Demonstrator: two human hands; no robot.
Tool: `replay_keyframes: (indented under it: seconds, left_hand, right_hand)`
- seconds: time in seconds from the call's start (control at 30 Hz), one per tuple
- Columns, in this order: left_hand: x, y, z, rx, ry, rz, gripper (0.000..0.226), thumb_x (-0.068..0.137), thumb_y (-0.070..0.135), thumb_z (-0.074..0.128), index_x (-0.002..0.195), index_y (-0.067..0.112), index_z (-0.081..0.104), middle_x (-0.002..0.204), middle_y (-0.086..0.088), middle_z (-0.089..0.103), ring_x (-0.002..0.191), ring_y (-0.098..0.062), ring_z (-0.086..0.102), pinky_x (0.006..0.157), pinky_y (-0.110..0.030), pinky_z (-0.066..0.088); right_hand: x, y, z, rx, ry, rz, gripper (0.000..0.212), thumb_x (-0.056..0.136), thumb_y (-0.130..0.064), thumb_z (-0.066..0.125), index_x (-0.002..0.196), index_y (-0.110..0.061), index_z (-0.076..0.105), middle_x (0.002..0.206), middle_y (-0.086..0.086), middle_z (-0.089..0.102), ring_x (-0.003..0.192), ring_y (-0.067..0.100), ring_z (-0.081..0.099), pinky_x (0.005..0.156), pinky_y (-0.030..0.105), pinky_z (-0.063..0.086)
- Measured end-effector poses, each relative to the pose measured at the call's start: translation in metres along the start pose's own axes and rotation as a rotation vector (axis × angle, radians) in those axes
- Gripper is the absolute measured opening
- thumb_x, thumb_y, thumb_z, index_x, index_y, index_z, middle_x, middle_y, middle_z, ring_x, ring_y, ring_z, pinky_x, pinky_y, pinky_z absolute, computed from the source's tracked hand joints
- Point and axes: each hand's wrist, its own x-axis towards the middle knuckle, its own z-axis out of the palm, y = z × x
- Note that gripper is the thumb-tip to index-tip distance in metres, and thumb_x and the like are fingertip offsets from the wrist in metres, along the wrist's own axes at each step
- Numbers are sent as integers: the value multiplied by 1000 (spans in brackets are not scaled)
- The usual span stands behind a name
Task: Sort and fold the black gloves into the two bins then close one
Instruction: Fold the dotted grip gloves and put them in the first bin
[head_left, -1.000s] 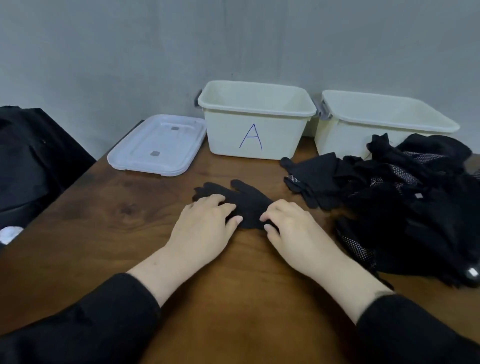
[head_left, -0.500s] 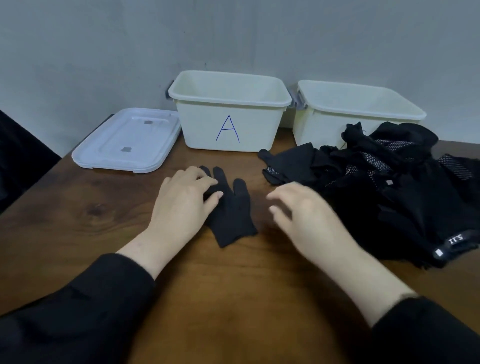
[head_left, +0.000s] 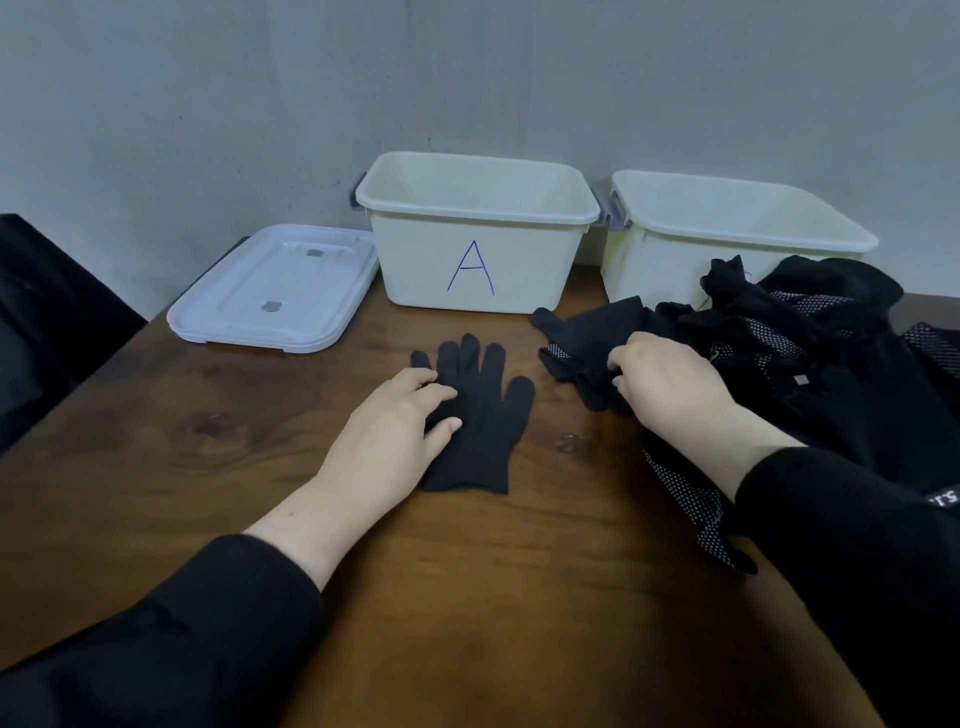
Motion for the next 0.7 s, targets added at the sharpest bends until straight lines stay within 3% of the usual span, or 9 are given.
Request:
replay_keyframes:
  seconds: [0.2, 0.37, 0.5, 0.6, 0.7]
  left_hand:
    - [-1, 0, -3, -44, 61, -30, 37, 100, 34, 59, 133, 18, 64, 141, 3, 54, 128, -16, 51, 104, -29, 41]
    - [-2, -1, -5, -80, 95, -49, 35, 100, 33, 57, 130, 18, 66, 137, 3, 56, 128, -16, 51, 104, -29, 41]
    - [-4, 1, -8, -94, 98, -49, 34, 100, 33, 57, 129, 19, 66, 137, 4, 56, 127, -15, 51, 104, -30, 43]
    - [-5, 1, -11, -103, 103, -60, 33, 100, 33, 58, 128, 19, 66, 135, 5, 56, 126, -15, 52, 104, -32, 45]
    - [-6, 1, -12, -98, 101, -72, 32, 100, 32, 57, 128, 19, 66, 136, 5, 56, 126, -14, 52, 103, -29, 42]
  right_hand:
    - [4, -5, -29, 214, 50, 43, 18, 100, -21, 57, 103, -12, 71, 101, 9, 67, 92, 32, 63, 80, 41, 54]
    - [2, -12, -90, 572, 228, 140, 7, 94, -24, 61, 94, -20, 66, 86, 0, 63, 81, 22, 55, 73, 31, 41]
    - [0, -18, -110, 679, 156, 100, 4, 90, -19, 64, 87, -21, 66, 76, -8, 62, 68, 12, 56, 60, 28, 41]
    - [-1, -22, -105, 584, 2, 68, 2, 90, -22, 69, 90, -21, 67, 86, -4, 68, 79, 17, 65, 72, 33, 54]
    - [-6, -22, -100, 569, -154, 39, 13, 84, -27, 80, 84, -20, 68, 84, -2, 68, 75, 21, 66, 70, 33, 51]
